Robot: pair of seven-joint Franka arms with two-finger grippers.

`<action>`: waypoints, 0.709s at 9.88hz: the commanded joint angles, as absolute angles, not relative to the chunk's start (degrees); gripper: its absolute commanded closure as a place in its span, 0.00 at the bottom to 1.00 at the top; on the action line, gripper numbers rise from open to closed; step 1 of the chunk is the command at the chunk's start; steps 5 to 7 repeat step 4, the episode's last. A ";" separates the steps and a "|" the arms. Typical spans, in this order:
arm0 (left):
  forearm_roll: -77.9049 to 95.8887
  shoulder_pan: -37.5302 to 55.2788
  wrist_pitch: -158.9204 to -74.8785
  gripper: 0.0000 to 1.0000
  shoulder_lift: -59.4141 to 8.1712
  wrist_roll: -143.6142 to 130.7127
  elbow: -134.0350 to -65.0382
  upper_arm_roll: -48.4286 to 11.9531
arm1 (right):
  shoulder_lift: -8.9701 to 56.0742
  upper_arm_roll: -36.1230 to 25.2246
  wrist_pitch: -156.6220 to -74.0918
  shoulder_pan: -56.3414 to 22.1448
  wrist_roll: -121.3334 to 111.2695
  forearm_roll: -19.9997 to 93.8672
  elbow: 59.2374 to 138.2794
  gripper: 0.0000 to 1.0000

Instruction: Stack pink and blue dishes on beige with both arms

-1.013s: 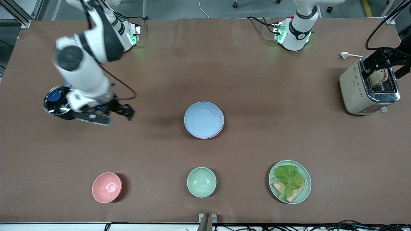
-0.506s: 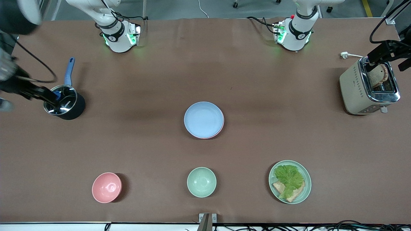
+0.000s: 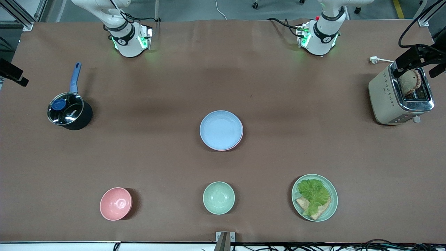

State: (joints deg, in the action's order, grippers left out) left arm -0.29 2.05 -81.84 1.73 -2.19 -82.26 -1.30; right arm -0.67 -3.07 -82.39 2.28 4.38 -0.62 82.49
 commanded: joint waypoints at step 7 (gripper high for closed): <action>0.36 1.93 -82.00 0.00 3.25 -1.67 -85.69 -1.32 | -0.62 -2.55 -87.01 3.78 3.43 0.35 87.28 0.00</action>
